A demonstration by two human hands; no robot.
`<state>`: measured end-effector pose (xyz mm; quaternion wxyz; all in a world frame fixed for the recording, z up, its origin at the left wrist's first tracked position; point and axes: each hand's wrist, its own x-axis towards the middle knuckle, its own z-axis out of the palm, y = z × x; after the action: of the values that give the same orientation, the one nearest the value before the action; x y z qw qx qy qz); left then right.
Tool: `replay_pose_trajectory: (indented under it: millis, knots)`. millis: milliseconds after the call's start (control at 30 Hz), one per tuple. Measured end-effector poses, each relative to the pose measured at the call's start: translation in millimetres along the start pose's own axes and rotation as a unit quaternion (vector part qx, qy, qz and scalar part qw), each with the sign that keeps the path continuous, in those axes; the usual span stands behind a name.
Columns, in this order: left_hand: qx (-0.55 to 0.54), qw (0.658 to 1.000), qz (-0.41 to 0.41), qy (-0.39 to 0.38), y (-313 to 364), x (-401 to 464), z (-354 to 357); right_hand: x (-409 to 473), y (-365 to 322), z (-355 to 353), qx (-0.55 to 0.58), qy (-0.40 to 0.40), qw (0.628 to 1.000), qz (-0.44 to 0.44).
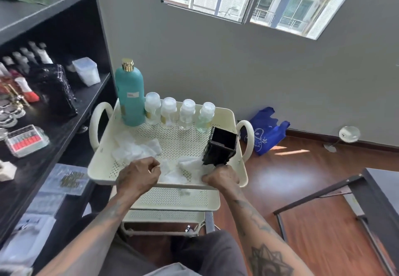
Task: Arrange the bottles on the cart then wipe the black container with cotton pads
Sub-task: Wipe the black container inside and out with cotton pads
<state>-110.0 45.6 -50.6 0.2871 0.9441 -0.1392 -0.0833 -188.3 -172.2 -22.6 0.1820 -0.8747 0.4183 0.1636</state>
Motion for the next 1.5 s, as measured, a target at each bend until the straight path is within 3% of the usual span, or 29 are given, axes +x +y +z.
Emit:
replay_pose_trajectory:
  millis: [133, 267, 567, 800, 933, 1033, 1100, 1167, 1233, 1300, 1367, 1500]
  knots:
    - [-0.001, 1.0, 0.003, 0.007, -2, -1, 0, 2, 3, 9, 0.033, -0.007, 0.999, -0.014]
    - [-0.006, 1.0, 0.002, 0.014, -2, -2, 0, 1, 12, 5, 0.09, 0.025, 0.992, -0.086]
    - [-0.011, 1.0, -0.005, 0.021, -1, -5, 0, -10, 39, 10, 0.019, 0.133, 0.955, -0.265]
    - [-0.013, 1.0, -0.011, 0.014, 0, -5, -2, -25, 42, 10, -0.026, 0.278, 0.896, -0.346]
    - [-0.008, 1.0, -0.016, 0.007, 2, -6, -3, -30, 42, 5, 0.031, 0.254, 0.907, -0.334]
    - [-0.009, 1.0, -0.014, 0.008, 2, -7, -3, -46, 39, -11, 0.218, 0.174, 0.915, -0.291]
    - [-0.01, 1.0, -0.013, 0.01, 2, -7, -3, -60, 37, -39, 0.367, 0.092, 0.893, -0.242]
    - [-0.01, 1.0, -0.011, 0.015, 3, -6, -3, -67, 35, -74, 0.426, 0.154, 0.855, -0.252]
    - [-0.003, 1.0, -0.009, 0.018, 3, -5, -2, -63, 27, -105, 0.375, 0.313, 0.821, -0.295]
    - [0.003, 1.0, -0.01, 0.021, 2, -6, -2, -53, 13, -120, 0.282, 0.404, 0.8, -0.344]
    - [0.002, 1.0, -0.01, 0.022, 1, -6, -2, -35, 2, -113, 0.167, 0.381, 0.834, -0.362]
    - [-0.005, 1.0, -0.003, 0.026, 3, -5, -2, 3, -10, -100, -0.049, 0.228, 0.919, -0.317]
